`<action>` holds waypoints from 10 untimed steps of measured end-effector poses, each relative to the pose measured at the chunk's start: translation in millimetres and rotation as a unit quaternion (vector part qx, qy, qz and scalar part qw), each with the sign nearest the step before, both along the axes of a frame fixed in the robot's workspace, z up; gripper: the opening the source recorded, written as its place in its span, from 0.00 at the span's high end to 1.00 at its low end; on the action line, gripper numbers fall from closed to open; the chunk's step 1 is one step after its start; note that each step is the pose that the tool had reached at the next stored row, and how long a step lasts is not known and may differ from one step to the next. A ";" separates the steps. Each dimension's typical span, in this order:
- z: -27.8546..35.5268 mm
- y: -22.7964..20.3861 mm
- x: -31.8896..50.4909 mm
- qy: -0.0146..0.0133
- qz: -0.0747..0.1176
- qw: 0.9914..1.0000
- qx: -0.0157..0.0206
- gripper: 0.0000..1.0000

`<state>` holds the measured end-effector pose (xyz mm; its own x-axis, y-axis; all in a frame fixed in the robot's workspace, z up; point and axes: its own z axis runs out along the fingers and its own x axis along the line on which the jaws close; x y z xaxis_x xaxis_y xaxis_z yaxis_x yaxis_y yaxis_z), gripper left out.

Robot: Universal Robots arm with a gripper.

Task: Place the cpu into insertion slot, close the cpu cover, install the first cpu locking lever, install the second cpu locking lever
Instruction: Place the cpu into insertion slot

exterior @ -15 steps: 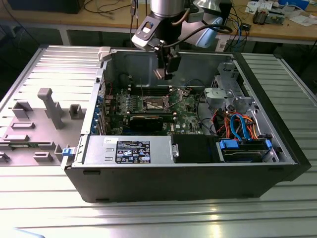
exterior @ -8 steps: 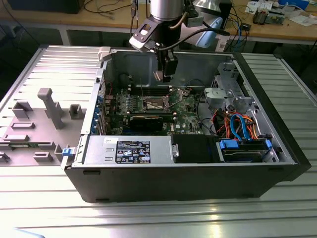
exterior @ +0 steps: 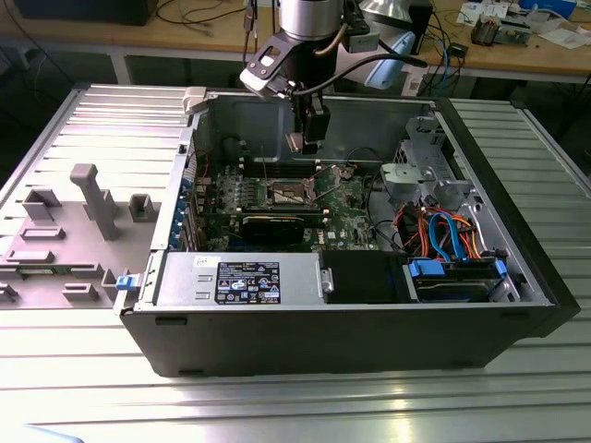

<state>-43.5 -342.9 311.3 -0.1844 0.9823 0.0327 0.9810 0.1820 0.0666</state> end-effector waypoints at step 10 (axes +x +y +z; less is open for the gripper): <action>-2.5 0.0 0.0 0.000 -0.054 0.999 0.000 0.46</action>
